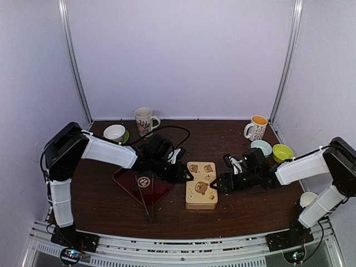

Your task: Pack the chocolate

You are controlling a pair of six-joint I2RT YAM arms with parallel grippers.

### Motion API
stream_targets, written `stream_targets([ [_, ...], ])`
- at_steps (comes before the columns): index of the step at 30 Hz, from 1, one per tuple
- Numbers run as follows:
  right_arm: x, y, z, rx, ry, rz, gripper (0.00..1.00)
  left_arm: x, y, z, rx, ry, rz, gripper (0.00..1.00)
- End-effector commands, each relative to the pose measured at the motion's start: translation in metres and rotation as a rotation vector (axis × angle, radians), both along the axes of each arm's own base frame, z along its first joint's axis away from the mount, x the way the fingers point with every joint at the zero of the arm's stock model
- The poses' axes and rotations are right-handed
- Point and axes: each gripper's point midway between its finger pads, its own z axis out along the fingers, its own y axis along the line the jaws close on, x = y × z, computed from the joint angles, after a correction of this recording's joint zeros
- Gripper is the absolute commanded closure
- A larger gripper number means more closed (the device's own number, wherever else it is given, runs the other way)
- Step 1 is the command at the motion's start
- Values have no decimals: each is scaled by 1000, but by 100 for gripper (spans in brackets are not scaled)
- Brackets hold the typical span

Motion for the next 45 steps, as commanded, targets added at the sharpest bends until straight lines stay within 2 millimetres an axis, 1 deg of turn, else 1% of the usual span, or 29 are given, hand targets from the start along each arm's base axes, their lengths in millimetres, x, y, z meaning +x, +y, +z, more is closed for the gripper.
stream_targets([
  [1,26,-8,23,-37,-80,-15,4,4,12,-30,104,19,25,56],
  [4,43,-6,35,-34,-105,5,2,5,10,-31,104,20,23,56],
  [5,53,-5,44,-25,-123,6,2,6,10,-32,104,20,23,56],
  [7,70,-4,54,-12,-145,13,2,6,10,-32,105,20,23,55],
  [8,79,-6,58,-6,-155,10,1,6,9,-32,105,20,22,55],
  [11,102,1,66,18,-167,41,1,7,8,-31,103,20,20,56],
  [15,118,21,62,36,-137,128,1,9,6,-29,105,17,17,56],
  [17,123,30,53,56,-101,163,4,9,6,-28,105,14,16,56],
  [20,124,40,42,94,-57,202,7,9,6,-28,108,15,13,56],
  [23,120,45,33,135,-25,219,9,9,5,-29,110,16,13,56],
  [26,111,46,28,168,-11,212,11,9,3,-31,106,17,7,55],
  [28,100,44,25,196,5,203,13,9,2,-31,100,17,-2,56],
  [33,72,43,19,210,22,217,24,4,-6,-31,65,17,-63,56],
  [36,55,41,24,233,18,220,29,1,-10,-31,57,12,-107,57],
  [40,32,37,34,262,-1,221,32,-1,-15,-29,48,3,-157,57],
  [45,11,28,34,268,-3,177,34,-5,-18,-29,41,6,-184,57],
])
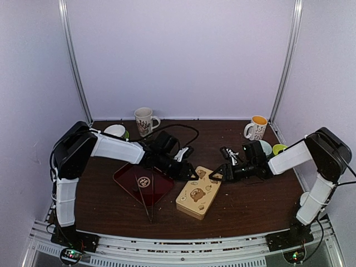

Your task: Pack the chocolate

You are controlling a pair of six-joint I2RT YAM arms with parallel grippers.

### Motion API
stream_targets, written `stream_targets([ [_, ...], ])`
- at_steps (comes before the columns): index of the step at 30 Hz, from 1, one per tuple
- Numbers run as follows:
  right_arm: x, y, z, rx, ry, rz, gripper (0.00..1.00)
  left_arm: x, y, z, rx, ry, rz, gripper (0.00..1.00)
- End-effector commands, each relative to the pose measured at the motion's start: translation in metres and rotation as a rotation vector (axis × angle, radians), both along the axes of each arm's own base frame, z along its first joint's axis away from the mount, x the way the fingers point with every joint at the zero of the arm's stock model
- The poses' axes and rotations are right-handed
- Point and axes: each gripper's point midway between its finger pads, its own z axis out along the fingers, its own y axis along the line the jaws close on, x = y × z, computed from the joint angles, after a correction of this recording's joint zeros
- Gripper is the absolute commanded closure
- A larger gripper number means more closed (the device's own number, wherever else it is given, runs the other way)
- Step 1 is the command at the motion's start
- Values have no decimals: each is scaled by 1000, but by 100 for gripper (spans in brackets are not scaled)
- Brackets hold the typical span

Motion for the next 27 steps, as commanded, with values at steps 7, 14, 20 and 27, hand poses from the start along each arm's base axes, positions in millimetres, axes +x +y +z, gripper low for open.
stream_targets([
  [7,-40,1,-2,119,31,-45,43,-16,1,-40,90,20,-39,58],
  [14,-50,-7,-16,208,105,-129,57,-24,-3,-50,108,28,-47,58],
  [20,-59,-16,-37,190,196,-185,67,-27,-3,-61,121,42,-51,58],
  [27,-68,-26,-58,132,235,-219,74,-31,-5,-72,130,61,-56,58],
])
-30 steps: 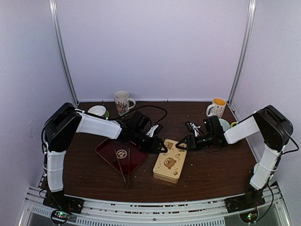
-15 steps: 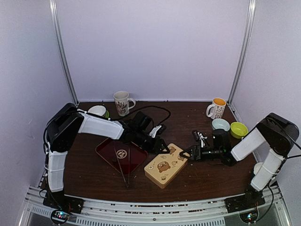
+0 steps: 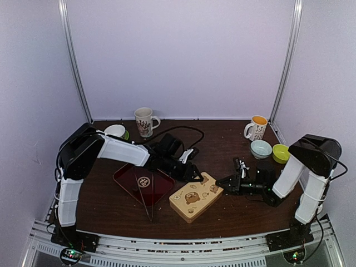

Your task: Pack the chocolate

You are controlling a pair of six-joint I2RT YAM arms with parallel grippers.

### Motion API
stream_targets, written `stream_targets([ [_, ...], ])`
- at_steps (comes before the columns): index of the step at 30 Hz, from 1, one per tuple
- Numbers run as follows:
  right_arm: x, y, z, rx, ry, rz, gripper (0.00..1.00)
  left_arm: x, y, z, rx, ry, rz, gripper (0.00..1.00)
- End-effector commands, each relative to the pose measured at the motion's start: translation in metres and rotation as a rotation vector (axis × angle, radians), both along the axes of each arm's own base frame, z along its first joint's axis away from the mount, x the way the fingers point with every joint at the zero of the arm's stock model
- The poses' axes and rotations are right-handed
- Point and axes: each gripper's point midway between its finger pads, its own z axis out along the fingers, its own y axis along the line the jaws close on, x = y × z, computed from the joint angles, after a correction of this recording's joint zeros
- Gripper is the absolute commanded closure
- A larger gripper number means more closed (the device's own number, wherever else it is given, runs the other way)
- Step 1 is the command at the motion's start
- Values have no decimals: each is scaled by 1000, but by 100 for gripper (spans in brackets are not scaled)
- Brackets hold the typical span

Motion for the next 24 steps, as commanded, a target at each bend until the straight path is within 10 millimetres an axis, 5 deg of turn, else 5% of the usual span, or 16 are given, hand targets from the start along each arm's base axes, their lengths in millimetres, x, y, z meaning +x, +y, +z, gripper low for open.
stream_targets([
  [1,-35,-12,-53,-110,206,15,74,-29,12,-65,162,91,-12,58],
  [6,-38,-16,-59,-112,207,-1,72,-33,8,-72,166,99,-13,59],
  [12,-25,-12,-35,-88,151,-18,64,-30,6,-67,168,82,-5,59],
  [19,-3,-19,-9,-255,36,-38,40,-10,-1,-26,170,-7,-14,57],
  [24,0,-31,15,-348,-26,-65,26,0,3,7,133,-62,19,44],
])
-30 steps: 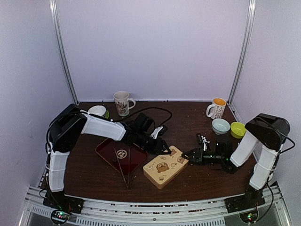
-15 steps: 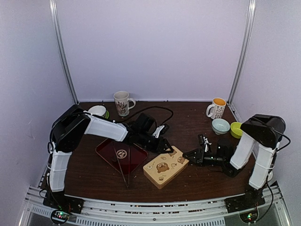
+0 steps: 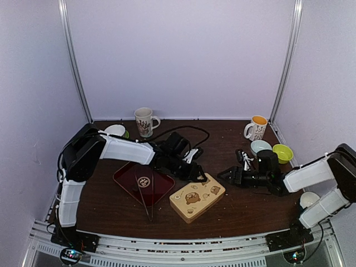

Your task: Pack the chocolate

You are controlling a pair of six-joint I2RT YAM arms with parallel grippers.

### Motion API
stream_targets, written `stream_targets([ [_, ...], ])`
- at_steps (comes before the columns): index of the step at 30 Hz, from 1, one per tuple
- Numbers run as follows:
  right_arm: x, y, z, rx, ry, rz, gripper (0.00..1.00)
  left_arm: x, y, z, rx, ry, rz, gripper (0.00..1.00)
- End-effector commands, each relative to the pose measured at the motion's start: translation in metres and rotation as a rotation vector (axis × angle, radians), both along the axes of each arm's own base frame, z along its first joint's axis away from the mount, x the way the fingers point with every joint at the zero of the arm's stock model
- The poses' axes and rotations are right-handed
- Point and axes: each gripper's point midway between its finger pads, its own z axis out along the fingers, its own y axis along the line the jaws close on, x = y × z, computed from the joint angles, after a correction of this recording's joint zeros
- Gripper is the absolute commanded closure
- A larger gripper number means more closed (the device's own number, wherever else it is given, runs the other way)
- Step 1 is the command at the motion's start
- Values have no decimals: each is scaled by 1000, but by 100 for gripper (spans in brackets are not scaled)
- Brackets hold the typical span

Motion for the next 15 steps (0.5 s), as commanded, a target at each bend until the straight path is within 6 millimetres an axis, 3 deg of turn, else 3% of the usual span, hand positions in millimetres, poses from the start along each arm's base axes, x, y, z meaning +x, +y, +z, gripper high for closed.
stream_targets([
  [1,-8,-22,-7,-183,9,-24,24,-1,17,10,56,-37,19,41],
  [6,-24,-39,3,-233,5,-58,23,0,33,37,45,-85,51,38],
  [9,-36,-49,8,-252,-2,-78,30,-1,50,46,48,-96,89,46],
  [15,-62,-54,-1,-222,42,-82,87,-5,89,33,126,-90,148,93],
])
